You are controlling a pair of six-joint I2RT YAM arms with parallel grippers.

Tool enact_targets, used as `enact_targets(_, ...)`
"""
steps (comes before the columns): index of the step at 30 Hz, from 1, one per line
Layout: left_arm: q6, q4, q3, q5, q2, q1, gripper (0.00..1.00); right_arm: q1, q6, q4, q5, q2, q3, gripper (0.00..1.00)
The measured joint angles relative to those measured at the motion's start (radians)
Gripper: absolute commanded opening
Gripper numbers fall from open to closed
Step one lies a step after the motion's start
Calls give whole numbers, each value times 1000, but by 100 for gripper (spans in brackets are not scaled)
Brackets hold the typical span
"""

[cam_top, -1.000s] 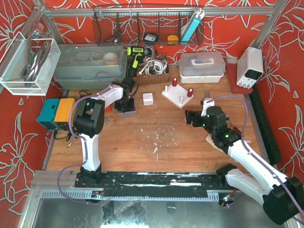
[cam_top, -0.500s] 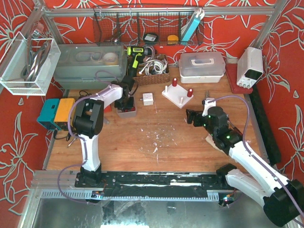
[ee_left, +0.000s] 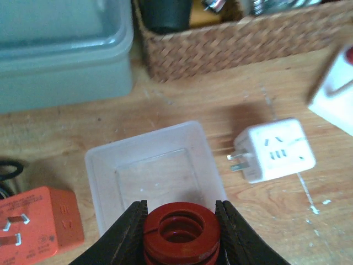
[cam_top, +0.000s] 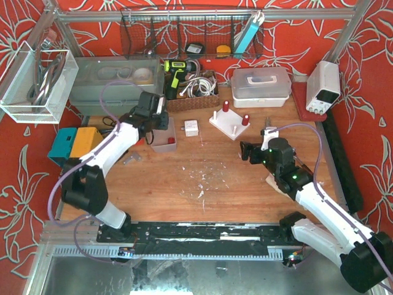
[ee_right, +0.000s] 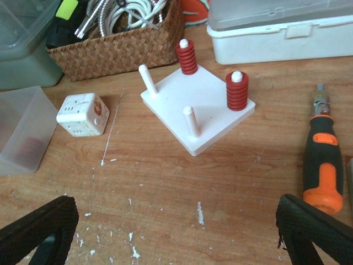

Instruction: Install the large spring

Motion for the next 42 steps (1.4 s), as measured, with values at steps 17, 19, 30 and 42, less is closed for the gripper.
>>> enact_targets(17,266,741,-723,151,-634,-437,0,23,7,-216,-366,102,253,81)
enact_targets(19,285,821,-789,155,-647,-470,0,50,10,-260,-399,107,284,78)
enact_targets(30,477,1104,-940,115,-587,-702,0,205,5,-452,-481,181,446,62)
enact_targets(42,559,1169,-914,90,-459,-742,0,323,2,-557,-499,253,484,62)
